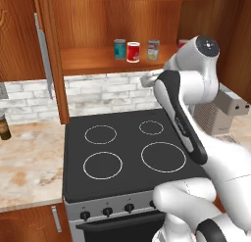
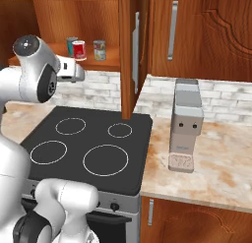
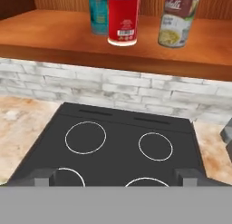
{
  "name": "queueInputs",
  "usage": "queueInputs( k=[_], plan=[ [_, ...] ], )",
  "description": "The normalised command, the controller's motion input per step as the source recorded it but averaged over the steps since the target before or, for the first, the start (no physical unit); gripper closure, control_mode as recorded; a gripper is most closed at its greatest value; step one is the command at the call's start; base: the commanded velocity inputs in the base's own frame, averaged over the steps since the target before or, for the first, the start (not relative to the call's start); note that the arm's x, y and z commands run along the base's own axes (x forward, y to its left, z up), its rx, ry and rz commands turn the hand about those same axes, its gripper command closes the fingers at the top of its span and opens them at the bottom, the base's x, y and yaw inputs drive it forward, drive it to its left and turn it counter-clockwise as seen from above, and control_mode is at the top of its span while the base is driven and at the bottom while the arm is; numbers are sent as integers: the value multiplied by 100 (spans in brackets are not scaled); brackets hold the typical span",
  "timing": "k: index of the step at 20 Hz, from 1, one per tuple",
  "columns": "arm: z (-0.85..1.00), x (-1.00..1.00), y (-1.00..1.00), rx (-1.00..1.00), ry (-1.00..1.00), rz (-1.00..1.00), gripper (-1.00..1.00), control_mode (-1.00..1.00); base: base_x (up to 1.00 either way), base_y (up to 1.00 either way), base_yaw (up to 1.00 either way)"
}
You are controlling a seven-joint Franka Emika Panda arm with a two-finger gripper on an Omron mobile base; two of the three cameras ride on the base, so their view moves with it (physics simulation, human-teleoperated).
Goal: Stack two cans on top of the other two cans in the cabinet.
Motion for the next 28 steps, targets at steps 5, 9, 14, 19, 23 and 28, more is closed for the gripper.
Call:
queueInputs(
  k=[5, 9, 14, 19, 23, 28],
  plan=[
    [44, 18, 19, 13, -3, 0, -100, -100, 0, 0, 0],
    [15, 29, 3, 9, -10, 0, -100, -100, 0, 0, 0],
    [2, 40, 0, 3, -11, 0, -100, -100, 0, 0, 0],
    [4, 52, 2, 1, -6, 1, -100, -100, 0, 0, 0],
    [12, 56, 1, 1, 1, 4, -100, -100, 0, 0, 0],
    [3, 53, 0, 0, 3, 7, -100, -100, 0, 0, 0]
  ],
)
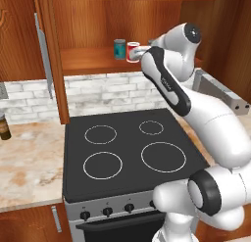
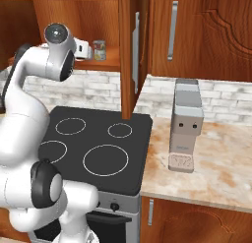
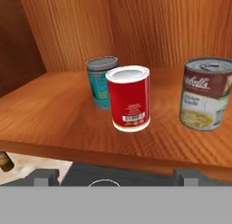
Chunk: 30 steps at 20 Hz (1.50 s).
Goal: Stack two cans on top of the other two cans in the cabinet.
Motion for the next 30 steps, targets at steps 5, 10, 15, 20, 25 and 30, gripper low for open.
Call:
queueInputs(
  k=[5, 10, 15, 20, 25, 30],
  plan=[
    [-3, 47, 2, 0, 0, 5, -100, -100, 0, 0, 0],
    [-7, 47, 5, 0, 0, 2, -100, -100, 0, 0, 0],
    [-13, 40, 11, 0, 0, 0, -100, -100, 0, 0, 0],
    [-11, 30, 10, 0, 1, 0, -100, -100, 0, 0, 0],
    [-7, 18, 5, 0, 0, 0, -100, -100, 0, 0, 0],
    [-6, 15, 4, 0, 0, 0, -100, -100, 0, 0, 0]
  ],
)
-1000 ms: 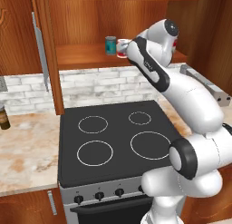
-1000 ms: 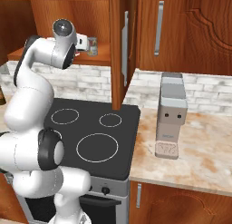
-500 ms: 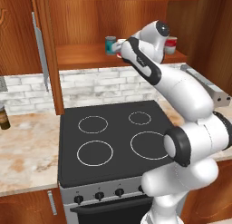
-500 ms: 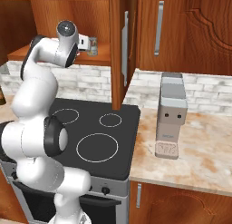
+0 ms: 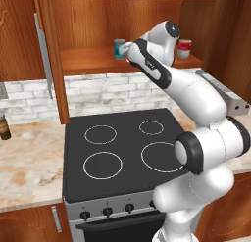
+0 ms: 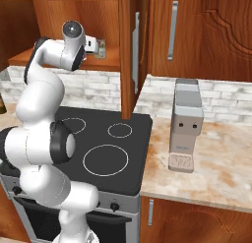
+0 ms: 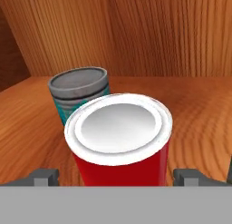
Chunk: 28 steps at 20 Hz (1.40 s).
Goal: Stack two cans on top of the other two cans in the cabinet.
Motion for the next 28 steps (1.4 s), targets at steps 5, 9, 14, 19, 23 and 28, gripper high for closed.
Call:
queueInputs(
  k=[5, 9, 14, 19, 23, 28],
  plan=[
    [-6, 15, 5, 0, 0, 0, -100, -100, 0, 0, 0],
    [-12, 4, 3, 0, 0, 0, -100, -100, 0, 0, 0],
    [-16, 0, 0, 0, 0, 0, -100, -100, 0, 0, 0],
    [-17, 0, 0, 0, 0, 0, -100, -100, 0, 0, 0],
    [-10, 8, 2, 0, -1, 0, 100, -100, 0, 0, 0],
    [-7, 15, 1, 0, -7, 0, 100, -100, 0, 0, 0]
  ],
)
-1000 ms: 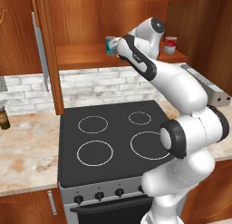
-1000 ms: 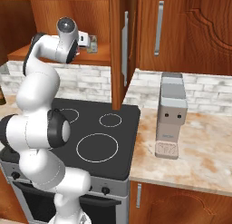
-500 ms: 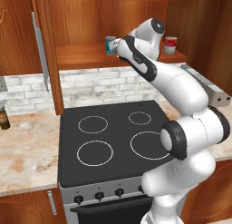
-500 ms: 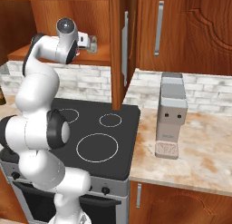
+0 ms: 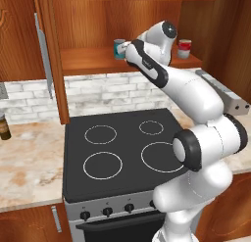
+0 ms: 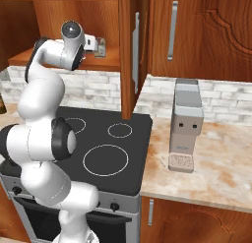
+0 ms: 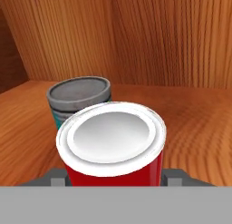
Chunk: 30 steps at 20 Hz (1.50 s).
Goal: Stack two cans on top of the other two cans in the cabinet.
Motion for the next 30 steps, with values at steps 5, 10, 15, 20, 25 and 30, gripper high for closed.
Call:
queueInputs(
  k=[5, 10, 15, 20, 25, 30],
  plan=[
    [-11, 7, 0, 0, -2, 0, 100, -100, 0, 0, 0],
    [0, -10, 1, 0, 0, 0, 100, -100, 0, 0, 0],
    [39, -34, 17, 0, 0, 0, 100, -100, 0, 0, 0],
    [47, -26, 15, 0, -2, 0, 100, -100, 0, 0, 0],
    [46, 3, 12, 0, -1, -2, 100, -100, 0, 0, 0],
    [13, 0, 2, 0, -6, -3, 100, -100, 0, 0, 0]
  ],
)
